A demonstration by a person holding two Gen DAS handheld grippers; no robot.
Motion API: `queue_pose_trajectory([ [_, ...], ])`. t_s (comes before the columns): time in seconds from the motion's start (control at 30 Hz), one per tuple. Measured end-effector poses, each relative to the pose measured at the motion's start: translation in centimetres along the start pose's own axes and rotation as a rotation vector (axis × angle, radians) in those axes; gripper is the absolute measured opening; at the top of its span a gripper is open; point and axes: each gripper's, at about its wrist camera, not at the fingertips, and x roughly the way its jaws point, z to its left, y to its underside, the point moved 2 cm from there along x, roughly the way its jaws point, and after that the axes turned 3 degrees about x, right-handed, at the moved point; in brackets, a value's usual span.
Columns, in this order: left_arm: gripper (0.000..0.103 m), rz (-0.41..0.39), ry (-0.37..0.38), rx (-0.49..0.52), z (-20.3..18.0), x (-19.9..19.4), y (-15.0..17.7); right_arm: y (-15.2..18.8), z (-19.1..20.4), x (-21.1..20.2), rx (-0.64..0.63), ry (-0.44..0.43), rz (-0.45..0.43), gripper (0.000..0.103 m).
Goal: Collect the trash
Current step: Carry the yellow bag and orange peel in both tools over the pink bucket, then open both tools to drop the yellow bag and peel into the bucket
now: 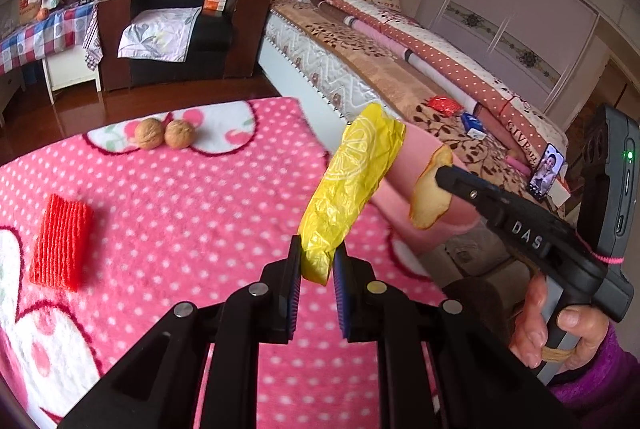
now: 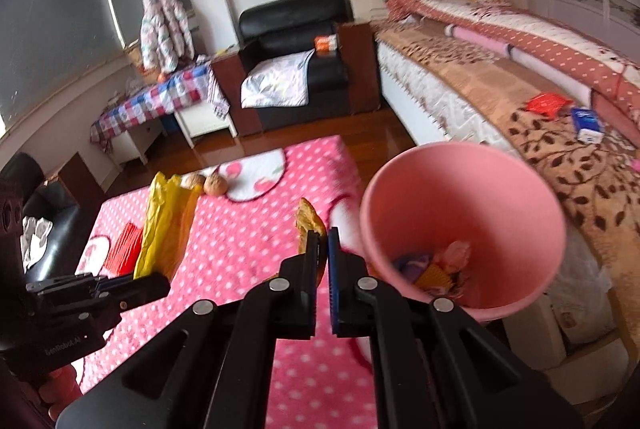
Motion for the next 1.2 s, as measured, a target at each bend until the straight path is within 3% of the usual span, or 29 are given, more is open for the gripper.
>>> queue_pose_trajectory([
  [0.23,0.014,0.002,-0.003,0.025,-3.7,0.0,-1.0,-1.4,-3.8,-2.1,0.035,0.021,-0.052,0.005],
  [0.5,0.014,0.024,-0.024,0.064,-8.1,2.9,-3.6,-3.3,-9.8,-1.4,0.108,0.014,-0.083,0.005],
  [0.83,0.014,0.099,0.002,0.12,-12.6,9.4,-6.1,-3.6,-14.9,2.2,0.19,0.005,-0.043,0.005],
  [1.2,0.015,0.177,0.004,0.103,-13.3,14.4,-6.7,-1.9,-16.3,5.7,0.199,0.015,0.042,0.005],
])
